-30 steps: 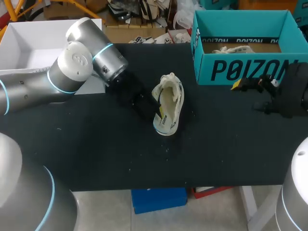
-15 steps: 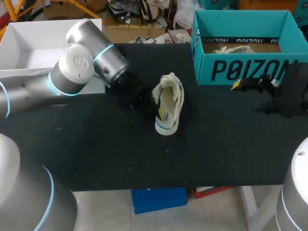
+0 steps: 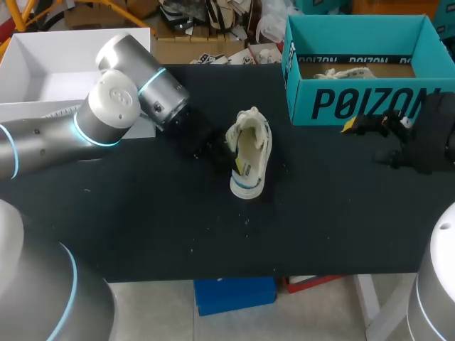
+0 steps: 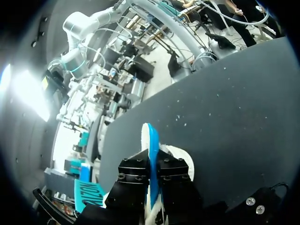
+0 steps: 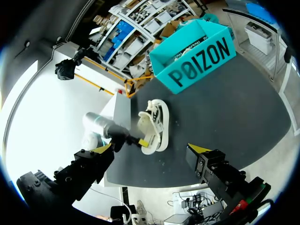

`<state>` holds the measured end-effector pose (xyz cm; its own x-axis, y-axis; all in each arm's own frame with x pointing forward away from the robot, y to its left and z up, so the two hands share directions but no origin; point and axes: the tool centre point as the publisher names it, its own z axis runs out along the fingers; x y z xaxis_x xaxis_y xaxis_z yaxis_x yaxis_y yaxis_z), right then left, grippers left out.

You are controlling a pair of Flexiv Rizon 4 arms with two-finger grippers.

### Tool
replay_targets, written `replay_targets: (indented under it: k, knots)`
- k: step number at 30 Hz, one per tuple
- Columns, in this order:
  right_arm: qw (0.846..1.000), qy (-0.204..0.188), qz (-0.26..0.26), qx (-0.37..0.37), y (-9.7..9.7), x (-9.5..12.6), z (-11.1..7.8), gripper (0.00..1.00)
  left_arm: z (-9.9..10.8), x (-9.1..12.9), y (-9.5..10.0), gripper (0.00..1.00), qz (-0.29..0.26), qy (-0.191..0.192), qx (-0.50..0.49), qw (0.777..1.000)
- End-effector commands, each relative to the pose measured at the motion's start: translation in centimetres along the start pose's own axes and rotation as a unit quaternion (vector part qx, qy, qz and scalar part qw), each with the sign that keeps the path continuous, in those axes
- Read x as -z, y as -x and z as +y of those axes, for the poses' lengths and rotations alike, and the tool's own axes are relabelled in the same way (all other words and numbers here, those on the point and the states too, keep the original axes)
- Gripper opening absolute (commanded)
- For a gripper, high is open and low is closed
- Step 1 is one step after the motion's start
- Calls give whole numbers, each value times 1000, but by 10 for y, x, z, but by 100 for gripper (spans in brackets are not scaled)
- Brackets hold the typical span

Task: Take the shoe out of the shoebox, open the shoe tongue, remove and reinsert the insole, then place the shoe into the shoebox

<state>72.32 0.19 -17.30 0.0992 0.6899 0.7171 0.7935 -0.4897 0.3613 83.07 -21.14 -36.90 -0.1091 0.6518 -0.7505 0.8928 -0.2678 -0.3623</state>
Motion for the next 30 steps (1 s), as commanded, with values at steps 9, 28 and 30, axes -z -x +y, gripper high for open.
replay_targets:
  k: [9,28,30]
  knots:
    - [1000,0,-1,-1,-1,-1,0,100,18,4,2,0,11,23,12,1000]
    - [1000,0,-1,-1,-1,-1,0,100,44,8,-2,0,32,74,38,996]
    - [1000,0,-1,-1,-1,-1,0,100,45,9,-2,0,30,84,46,995]
